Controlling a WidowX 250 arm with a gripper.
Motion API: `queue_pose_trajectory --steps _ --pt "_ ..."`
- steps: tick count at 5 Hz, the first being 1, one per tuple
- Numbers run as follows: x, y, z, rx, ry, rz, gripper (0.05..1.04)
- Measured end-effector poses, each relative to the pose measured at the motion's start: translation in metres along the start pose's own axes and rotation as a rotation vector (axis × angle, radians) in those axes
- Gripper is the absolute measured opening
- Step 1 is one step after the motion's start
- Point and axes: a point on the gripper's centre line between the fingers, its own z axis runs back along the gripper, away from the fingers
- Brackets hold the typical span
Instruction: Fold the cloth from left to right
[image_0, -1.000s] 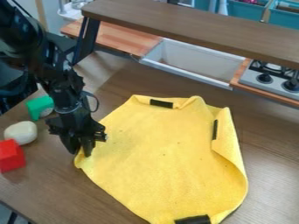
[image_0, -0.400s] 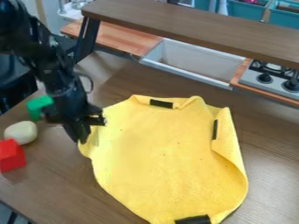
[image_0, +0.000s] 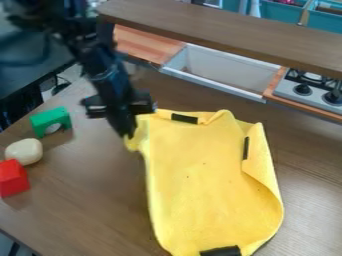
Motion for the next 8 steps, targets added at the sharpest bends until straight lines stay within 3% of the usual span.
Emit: queue_pose_trajectory --steps 2,6,7,8 --pt "0.019 -0.061 -0.003 -0.022 0.019 -0.02 0.049" --pt "0.052 -0.154 -0.064 0.08 0.031 -0.026 0.049" --pt "0.058 -0.17 -0.081 0.095 0.032 -0.036 0.071" --pt "0.056 -0.173 -0.095 0.103 0.047 -0.081 0.211"
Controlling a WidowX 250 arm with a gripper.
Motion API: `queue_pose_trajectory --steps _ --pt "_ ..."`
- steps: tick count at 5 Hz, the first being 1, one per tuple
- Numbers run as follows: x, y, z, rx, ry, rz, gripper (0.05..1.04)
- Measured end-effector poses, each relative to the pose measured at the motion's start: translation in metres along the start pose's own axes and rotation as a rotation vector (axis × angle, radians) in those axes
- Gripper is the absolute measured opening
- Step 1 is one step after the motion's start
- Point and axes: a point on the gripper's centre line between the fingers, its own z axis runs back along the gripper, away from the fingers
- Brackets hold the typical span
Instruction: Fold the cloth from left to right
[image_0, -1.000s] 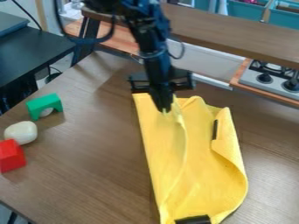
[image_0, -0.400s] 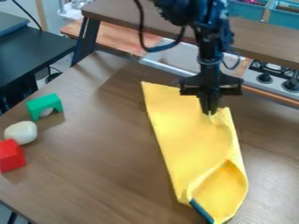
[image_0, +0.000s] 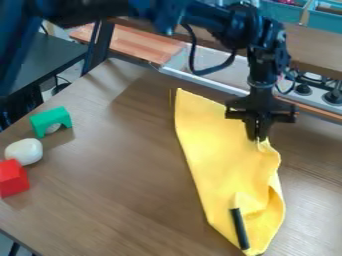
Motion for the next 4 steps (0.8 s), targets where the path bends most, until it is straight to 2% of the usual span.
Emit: queue_pose_trajectory --steps 1,2,3,4 --pt "0.001 0.0 -0.002 0.003 -0.01 -0.034 0.504" --pt "0.002 -0.001 -0.002 -0.019 -0.049 -0.09 0.776" --pt "0.004 0.001 0.04 -0.091 -0.148 -0.142 0.989" --pt "0.006 0.031 0.079 -0.172 -0.292 -0.279 1.0"
